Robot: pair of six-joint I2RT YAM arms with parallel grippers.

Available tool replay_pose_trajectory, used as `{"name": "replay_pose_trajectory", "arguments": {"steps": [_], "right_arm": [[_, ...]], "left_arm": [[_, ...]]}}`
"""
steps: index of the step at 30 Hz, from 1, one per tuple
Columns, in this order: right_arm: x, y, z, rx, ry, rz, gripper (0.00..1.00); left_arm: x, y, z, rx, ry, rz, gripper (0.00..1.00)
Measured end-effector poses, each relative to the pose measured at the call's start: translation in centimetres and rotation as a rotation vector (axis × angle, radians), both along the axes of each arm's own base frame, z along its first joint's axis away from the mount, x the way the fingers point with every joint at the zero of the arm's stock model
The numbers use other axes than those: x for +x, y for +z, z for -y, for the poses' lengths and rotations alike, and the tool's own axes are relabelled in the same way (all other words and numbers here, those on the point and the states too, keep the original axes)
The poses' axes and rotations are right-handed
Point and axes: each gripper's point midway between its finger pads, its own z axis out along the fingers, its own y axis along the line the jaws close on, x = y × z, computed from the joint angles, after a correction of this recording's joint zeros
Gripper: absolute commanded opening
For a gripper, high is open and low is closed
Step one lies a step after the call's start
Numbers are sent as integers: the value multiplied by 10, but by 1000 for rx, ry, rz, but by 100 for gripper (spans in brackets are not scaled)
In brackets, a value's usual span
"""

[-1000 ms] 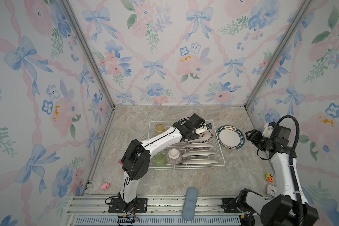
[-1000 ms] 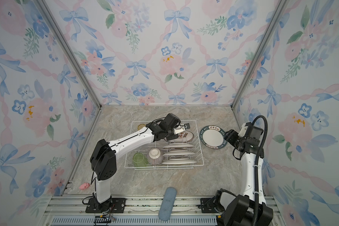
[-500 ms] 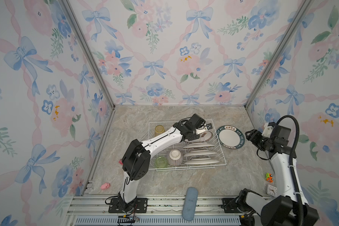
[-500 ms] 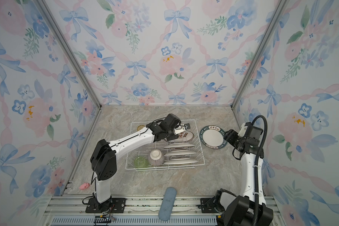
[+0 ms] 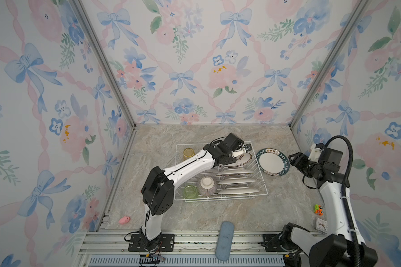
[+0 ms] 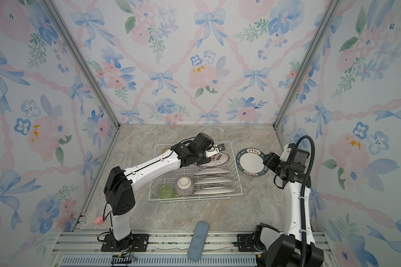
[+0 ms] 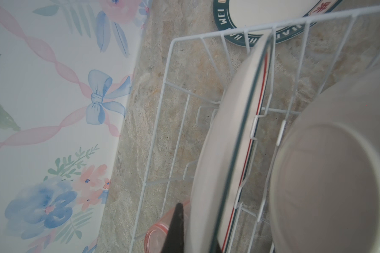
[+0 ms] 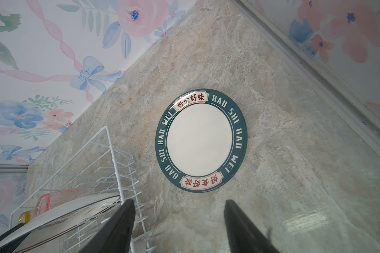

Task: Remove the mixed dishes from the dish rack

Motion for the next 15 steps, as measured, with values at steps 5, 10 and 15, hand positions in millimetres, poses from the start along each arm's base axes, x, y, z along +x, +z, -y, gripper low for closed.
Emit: {"name": "replay_pose_trajectory", "arguments": {"steps": [5,10,15], "right_arm": [[0,4,-8,1,23,15,66],[1,15,-23,11,78,59,66],[3,33,-53,33,202,141,65]], "left_arm": [[-2,30,-4,-57,23,35,0],[-3,57,-5,-110,31,67,0],[-6,76,-5,-185,33,58,0]]}}
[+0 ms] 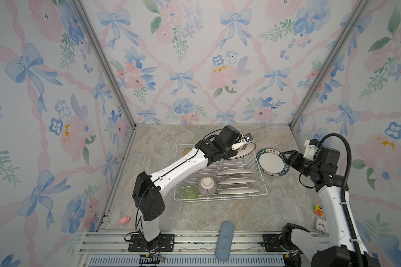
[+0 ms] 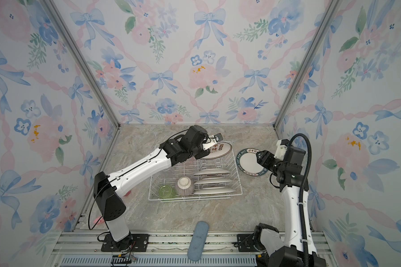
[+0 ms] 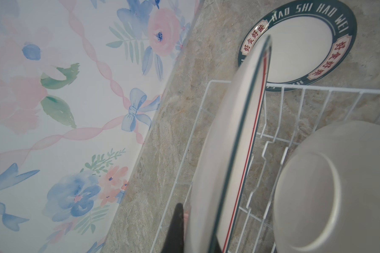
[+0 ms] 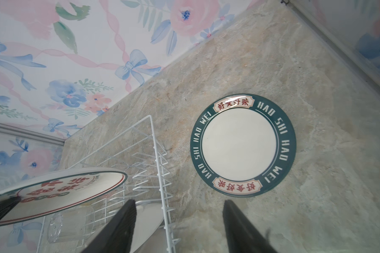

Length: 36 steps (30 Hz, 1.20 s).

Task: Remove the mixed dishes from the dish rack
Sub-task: 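Grasp the red-lettered white plate's rim with the left gripper and lift it, then hold the plate up while the right gripper grasps its opposite rim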

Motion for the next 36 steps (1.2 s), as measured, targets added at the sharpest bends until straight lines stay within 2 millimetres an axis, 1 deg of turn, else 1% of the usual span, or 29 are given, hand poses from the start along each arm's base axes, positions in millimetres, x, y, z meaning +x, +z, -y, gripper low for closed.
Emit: {"name": "replay_pose_trajectory", "arguments": {"steps": [3,5,10,13,16,19,22,30,33,36], "right_arm": [[-1,10,-26,33,111,59,65],[-3,14,-42,61,184,93,65],[-8,20,-74,112,330,138,65],[-12,25,-92,145,414,169,64],[-16,27,-105,188,479,196,63],[-20,28,-115,221,524,210,63],[-22,34,-122,235,561,233,63],[-18,48,-129,263,593,286,57],[-17,51,-130,271,594,301,52],[-17,55,-131,286,607,318,39]], "left_arm": [[-1,15,0,-89,-13,-31,0],[0,27,-4,-153,-14,-53,0],[0,51,-16,-286,-20,-105,0],[-3,59,-19,-360,-41,-155,0],[-6,62,-19,-414,-65,-206,0],[-10,63,-16,-452,-89,-252,0],[-15,65,-12,-487,-120,-295,0],[-31,76,-3,-564,-208,-385,0],[-37,79,0,-585,-238,-416,0],[-42,83,3,-605,-265,-443,0]]}}
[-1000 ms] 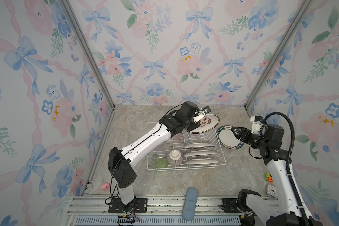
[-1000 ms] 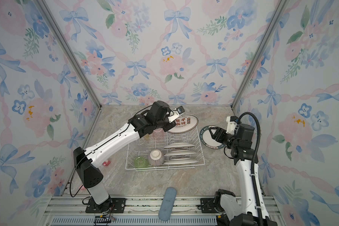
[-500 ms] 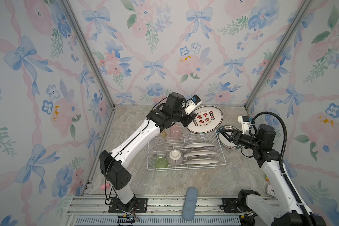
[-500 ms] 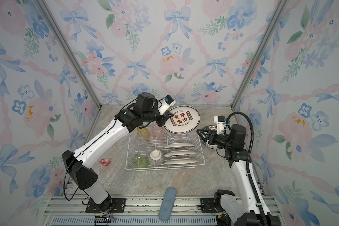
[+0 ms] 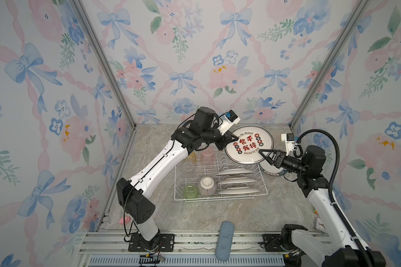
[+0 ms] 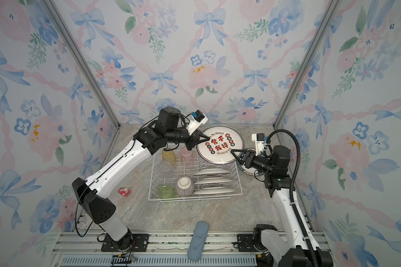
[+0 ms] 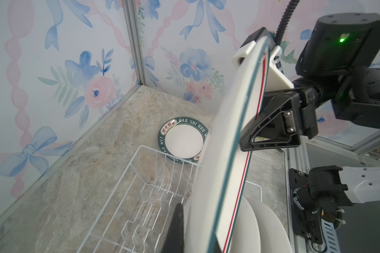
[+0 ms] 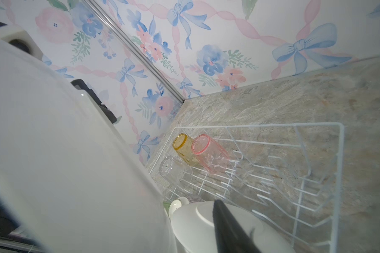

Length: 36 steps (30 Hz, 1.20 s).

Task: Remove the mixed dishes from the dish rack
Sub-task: 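Hold the plate up while the right gripper grasps its opposite rim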

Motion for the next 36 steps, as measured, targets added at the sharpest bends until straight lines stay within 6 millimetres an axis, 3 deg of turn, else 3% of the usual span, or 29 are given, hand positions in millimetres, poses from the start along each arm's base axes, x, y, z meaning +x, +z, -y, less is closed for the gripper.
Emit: {"name": "replay_pose_trajectory", "arguments": {"steps": [2,11,17,19,27,36], "right_arm": [[-2,4,-3,14,17,12,32],[-7,15,-7,31,43,47,20],[-10,17,-7,-4,50,102,9],[-11,18,-8,-8,50,107,7],[-12,11,-8,16,43,32,6],[-6,0,1,16,-20,-29,6]], "left_arm": [[1,1,0,-7,-1,-7,0],[3,-7,8,-29,-39,-77,0],[4,-2,7,-58,-22,-124,0],[4,-1,7,-61,-21,-127,6],[4,-1,8,-56,-36,-92,63],[4,-19,-6,-9,30,-95,64]]}}
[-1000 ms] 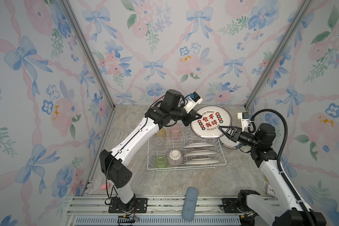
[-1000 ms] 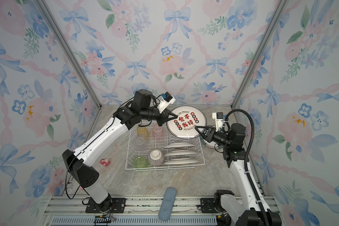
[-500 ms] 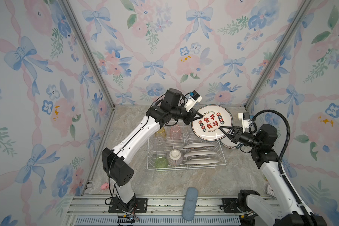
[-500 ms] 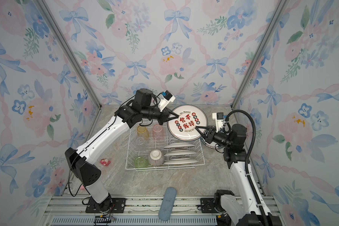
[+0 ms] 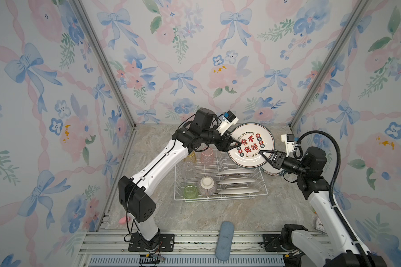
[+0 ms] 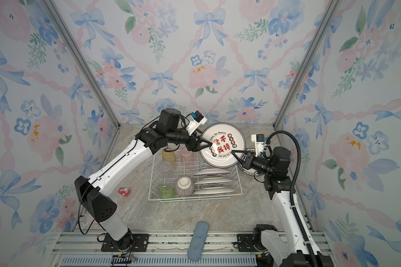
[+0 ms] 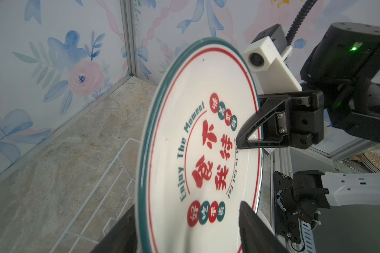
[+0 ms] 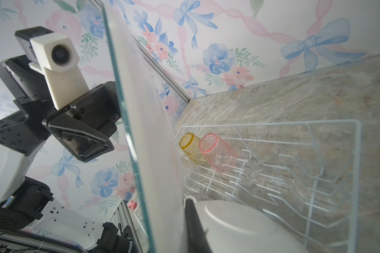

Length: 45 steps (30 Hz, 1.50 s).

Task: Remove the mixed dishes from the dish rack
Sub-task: 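Hold the plate up while the right gripper grasps its opposite rim, then open the left gripper and carry the plate away with the right gripper, then lower the red-lettered plate onto the green-rimmed plate and release it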

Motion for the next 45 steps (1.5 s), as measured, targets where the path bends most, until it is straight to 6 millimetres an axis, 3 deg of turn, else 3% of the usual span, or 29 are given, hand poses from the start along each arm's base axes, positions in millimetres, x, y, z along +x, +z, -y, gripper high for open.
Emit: {"name": "replay_pose_trajectory", "arguments": {"steps": [6,12,17,23,29,38,45], "right_arm": [[8,-12,32,-24,-143,-83,6],[17,-20,89,-38,-363,-168,6],[26,-49,132,-38,-528,-294,6],[33,-78,163,-35,-630,-404,7],[41,-106,187,-17,-688,-488,7],[54,-158,195,32,-693,-622,10],[68,-188,203,79,-706,-681,10]], "left_arm": [[-8,-16,-33,94,156,45,62],[-30,-38,-54,197,262,93,62],[-29,-56,-74,275,360,121,63],[-23,-60,-81,314,439,142,60],[-18,-73,-77,357,459,143,61],[-21,-110,-41,473,362,165,61],[-15,-109,-30,486,345,190,61]]}}
